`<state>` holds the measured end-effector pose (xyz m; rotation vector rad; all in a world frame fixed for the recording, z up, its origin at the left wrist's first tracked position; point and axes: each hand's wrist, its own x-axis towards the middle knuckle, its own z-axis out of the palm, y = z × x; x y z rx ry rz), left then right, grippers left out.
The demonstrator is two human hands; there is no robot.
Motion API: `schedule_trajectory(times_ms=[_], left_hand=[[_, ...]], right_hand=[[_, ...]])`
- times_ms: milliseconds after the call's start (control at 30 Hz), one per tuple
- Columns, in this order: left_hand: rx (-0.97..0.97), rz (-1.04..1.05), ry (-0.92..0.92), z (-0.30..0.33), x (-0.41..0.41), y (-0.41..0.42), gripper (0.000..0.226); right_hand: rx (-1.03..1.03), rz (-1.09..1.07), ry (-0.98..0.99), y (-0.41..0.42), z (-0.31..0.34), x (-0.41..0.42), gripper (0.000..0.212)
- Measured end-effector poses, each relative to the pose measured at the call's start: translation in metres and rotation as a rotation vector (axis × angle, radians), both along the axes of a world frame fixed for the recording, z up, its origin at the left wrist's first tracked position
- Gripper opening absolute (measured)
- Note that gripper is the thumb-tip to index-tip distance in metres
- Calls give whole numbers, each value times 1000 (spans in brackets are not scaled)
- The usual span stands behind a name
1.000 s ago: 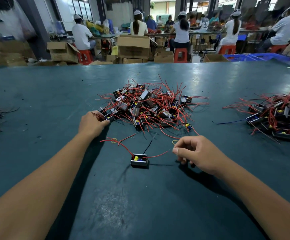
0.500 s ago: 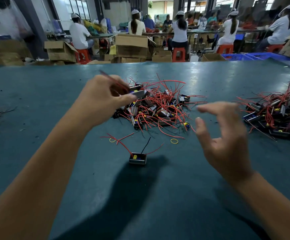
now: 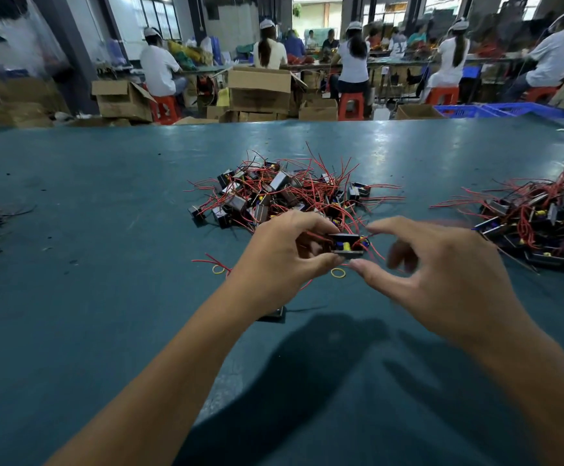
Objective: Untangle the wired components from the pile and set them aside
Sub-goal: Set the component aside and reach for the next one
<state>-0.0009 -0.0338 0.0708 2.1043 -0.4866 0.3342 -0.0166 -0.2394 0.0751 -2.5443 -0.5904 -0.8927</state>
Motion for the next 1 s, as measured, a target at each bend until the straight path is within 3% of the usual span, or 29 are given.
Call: schedule_trajectory(times_ms=[133,233,367,500,600,700,1000], left_hand=[[-61,-1,-107,-8,-2,0,28],[-95,-39,-114,-11,-4,-4,30],[-86,-89,-126,-12,-5,-3,33],[-66,-114,-115,-16,-5,2,34],[-150,-83,-77,-18,-4,4,34],[-205,-73,-102,-17,-4,6,16],[-145,-43,-135,-20,-1,9,6]], right_hand=[[197,133,-39,1,0,0,26],[87,257,-148,3,-5,7,28],[-60,280,-120,3,-13,14,44],[-144,255,-96,1,-15,18,41],[-146,248,-50,0,-17,18,37],[-105,250,13,1,-17,17,37],[-113,275,31,3,-18,16,35]])
